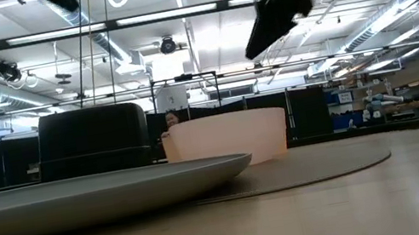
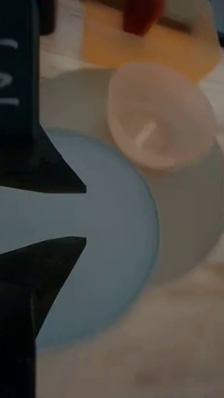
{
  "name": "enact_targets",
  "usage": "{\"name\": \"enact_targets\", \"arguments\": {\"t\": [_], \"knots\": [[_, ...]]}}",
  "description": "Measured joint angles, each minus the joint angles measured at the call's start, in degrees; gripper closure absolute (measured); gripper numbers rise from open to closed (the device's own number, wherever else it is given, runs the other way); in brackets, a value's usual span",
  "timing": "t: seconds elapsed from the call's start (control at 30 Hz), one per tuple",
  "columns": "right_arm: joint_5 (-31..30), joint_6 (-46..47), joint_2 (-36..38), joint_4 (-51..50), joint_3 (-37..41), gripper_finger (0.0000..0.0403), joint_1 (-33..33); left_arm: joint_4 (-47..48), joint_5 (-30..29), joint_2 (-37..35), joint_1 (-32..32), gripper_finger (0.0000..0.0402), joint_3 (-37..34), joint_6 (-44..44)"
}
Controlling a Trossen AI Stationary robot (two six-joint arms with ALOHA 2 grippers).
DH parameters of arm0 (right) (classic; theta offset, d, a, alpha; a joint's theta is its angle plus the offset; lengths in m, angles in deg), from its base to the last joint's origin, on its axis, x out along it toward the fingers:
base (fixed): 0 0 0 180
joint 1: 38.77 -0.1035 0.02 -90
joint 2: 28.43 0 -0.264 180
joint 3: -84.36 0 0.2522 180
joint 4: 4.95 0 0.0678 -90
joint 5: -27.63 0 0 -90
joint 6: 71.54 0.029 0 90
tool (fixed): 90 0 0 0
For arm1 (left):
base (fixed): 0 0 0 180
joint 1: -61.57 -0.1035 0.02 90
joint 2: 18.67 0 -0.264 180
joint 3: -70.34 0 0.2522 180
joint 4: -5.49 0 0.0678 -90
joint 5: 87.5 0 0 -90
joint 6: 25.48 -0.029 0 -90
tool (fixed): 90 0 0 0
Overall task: Arrange a breakfast setting
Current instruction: Put the brown toasted bread on the light blue plate
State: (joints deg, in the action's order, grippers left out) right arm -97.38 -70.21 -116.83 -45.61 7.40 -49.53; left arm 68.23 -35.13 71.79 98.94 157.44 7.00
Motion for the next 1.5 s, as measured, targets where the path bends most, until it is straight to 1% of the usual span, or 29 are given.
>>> {"name": "enact_targets", "arguments": {"t": [0.1, 0.17, 0.27, 0.33, 0.4, 0.5, 0.57, 0.67, 0.7, 0.77, 0.83, 0.9, 0.97, 1.07, 1.17, 1.23, 1.33, 1.5], "knots": [[1.43, -2.43, 0.00, 2.95, 0.00, 0.0196, 3.05, -5.66, -0.06, -9.65, -6.06, 0.0270, -9.59, -3.14], [2.38, -4.38, 0.00, 4.85, 0.00, 0.0196, 4.03, -6.26, -0.24, -15.47, -11.06, 0.0270, -12.82, -6.57], [4.18, -7.18, 0.00, 6.83, 0.00, 0.0196, 4.83, -5.80, 0.78, -22.96, -19.60, 0.0270, -13.63, -14.79], [5.82, -7.87, 0.18, 7.54, 0.00, 0.0197, 5.08, -4.95, 4.01, -27.06, -26.20, 0.0270, -12.83, -20.38], [7.57, -8.01, 0.46, 7.59, 0.00, 0.0197, 5.07, -3.97, 8.16, -29.74, -34.64, 0.0270, -11.21, -25.65], [10.18, -8.41, 0.98, 6.05, 0.00, 0.0196, 4.95, 1.79, 14.28, -30.84, -48.45, 0.0270, -8.40, -33.28], [11.41, -8.61, 1.13, 5.23, 0.00, 0.0197, 4.55, 4.53, 19.55, -30.54, -58.05, 0.0270, -6.31, -38.77], [14.12, -8.45, 1.20, 3.40, 0.00, 0.0197, 3.98, 6.27, 28.91, -28.44, -70.92, 0.0270, -3.25, -47.67], [15.17, -7.98, 1.20, 2.79, 0.00, 0.0197, 3.72, 7.44, 31.03, -27.42, -74.70, 0.0270, -2.45, -50.67], [17.06, -7.35, 1.20, 2.16, 0.00, 0.0197, 3.23, 10.16, 33.05, -25.31, -81.05, 0.0270, -0.55, -56.28], [18.35, -6.95, 1.20, 1.55, 0.00, 0.0197, 2.51, 11.91, 33.85, -23.03, -85.78, 0.0270, 1.20, -60.85], [19.66, -6.28, 1.20, 0.65, 0.00, 0.0197, 1.78, 14.70, 34.27, -20.40, -89.25, 0.0270, 1.90, -64.83], [21.46, -5.33, 1.20, 0.07, 0.00, 0.0197, 1.33, 15.14, 34.45, -17.78, -91.32, 0.0270, 2.25, -67.78], [23.48, -3.90, 1.20, -0.31, 0.00, 0.0197, 0.64, 15.66, 34.50, -14.38, -92.71, 0.0270, 2.30, -72.58], [23.76, -2.61, 1.20, -0.33, 0.00, 0.0198, -0.26, 14.12, 34.60, -11.38, -93.58, 0.0270, 2.30, -76.59], [23.92, -1.80, 1.20, -0.34, 0.00, 0.0198, -0.96, 14.00, 34.46, -9.41, -93.81, 0.0272, 2.30, -77.58], [23.92, -1.09, 1.20, -0.53, 0.00, 0.0198, -1.86, 18.23, 34.29, -8.03, -93.85, 0.0279, 2.26, -78.84], [23.48, -1.15, 1.20, -0.71, 0.00, 0.0198, -2.45, 15.91, 34.29, -7.55, -93.78, 0.0290, 2.28, -78.19]]}}
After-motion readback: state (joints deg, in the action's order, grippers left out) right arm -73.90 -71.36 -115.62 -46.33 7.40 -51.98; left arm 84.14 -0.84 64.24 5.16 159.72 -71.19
